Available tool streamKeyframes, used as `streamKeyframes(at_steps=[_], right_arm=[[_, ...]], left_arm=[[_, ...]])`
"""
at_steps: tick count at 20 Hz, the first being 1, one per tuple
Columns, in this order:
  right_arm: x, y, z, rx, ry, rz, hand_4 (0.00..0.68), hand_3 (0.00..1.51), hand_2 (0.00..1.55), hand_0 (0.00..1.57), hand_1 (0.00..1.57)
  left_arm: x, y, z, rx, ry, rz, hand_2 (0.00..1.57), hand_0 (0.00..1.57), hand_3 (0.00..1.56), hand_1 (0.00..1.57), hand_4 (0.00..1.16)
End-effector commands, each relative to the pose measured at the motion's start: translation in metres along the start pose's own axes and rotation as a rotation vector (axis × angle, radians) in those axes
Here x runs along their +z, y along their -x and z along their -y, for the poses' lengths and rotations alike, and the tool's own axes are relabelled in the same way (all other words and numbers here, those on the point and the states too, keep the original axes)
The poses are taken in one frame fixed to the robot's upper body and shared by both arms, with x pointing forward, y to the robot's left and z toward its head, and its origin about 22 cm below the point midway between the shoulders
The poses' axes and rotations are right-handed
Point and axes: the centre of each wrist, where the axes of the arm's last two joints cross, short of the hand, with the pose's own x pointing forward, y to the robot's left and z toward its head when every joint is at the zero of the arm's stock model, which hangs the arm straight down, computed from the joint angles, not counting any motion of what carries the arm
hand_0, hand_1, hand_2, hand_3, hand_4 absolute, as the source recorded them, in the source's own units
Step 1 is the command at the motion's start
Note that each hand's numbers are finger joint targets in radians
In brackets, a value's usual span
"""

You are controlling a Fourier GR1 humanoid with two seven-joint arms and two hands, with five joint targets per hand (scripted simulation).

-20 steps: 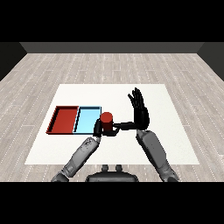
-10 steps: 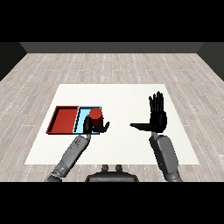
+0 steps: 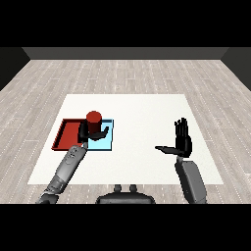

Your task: Pick the red can and put it in the red box

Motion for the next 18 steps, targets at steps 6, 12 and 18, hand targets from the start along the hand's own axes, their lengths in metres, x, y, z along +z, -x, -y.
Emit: streamKeyframes(at_steps=[6, 12, 18], right_arm=[[0.037, 0.04, 0.011, 0.019, 0.019, -0.101, 0.0, 0.0, 0.0, 0.0, 0.0], [0.028, 0.038, 0.01, 0.048, 0.004, -0.069, 0.0, 0.0, 0.0, 0.0, 0.0], [0.014, 0.028, 0.006, 0.044, 0.0, -0.03, 0.0, 0.0, 0.0, 0.0, 0.0]], left_arm=[[-0.051, 0.027, -0.066, -0.232, -0.079, -0.149, 1.34, 1.53, 1.45, 1.53, 1.1], [-0.022, 0.107, -0.127, -0.318, -0.189, -0.347, 1.57, 1.57, 1.48, 1.57, 1.11], [-0.021, 0.14, -0.133, -0.419, -0.22, -0.507, 1.57, 1.57, 1.5, 1.57, 1.04]])
